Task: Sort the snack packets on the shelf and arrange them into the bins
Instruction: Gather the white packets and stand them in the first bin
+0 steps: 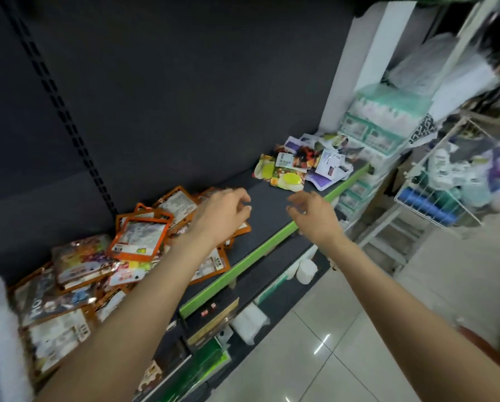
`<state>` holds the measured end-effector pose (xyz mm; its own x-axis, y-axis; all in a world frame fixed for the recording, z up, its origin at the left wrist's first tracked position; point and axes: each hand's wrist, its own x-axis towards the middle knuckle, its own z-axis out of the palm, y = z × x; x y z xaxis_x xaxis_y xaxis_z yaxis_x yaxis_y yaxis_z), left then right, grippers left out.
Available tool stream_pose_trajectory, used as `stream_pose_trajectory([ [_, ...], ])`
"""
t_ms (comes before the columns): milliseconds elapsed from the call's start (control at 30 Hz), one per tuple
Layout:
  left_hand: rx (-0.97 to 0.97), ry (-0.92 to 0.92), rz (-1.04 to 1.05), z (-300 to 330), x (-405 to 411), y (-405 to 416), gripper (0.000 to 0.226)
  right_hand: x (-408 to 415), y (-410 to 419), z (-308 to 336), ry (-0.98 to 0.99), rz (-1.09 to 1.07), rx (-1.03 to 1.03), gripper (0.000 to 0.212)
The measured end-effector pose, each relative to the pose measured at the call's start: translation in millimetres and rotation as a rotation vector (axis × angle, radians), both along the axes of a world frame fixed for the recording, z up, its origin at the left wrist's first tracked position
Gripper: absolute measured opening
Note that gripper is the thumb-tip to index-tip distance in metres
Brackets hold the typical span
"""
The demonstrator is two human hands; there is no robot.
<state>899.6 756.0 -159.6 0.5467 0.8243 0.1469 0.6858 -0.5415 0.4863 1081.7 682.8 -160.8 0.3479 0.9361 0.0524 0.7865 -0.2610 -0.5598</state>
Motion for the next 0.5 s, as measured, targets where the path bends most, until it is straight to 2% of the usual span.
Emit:
stream_pose_trajectory([
  [267,0.010,0.016,-0.040,-2.0,145.5,59.0,0.021,142.7,49.5,-5.8,0.006,-0.087,0.011,0.030],
  [500,-0.052,0.008,0.081,-14.1,271.8,97.2,0.022,274.7,103.0,-17.5,-0.002,-0.036,-0.026,0.033],
])
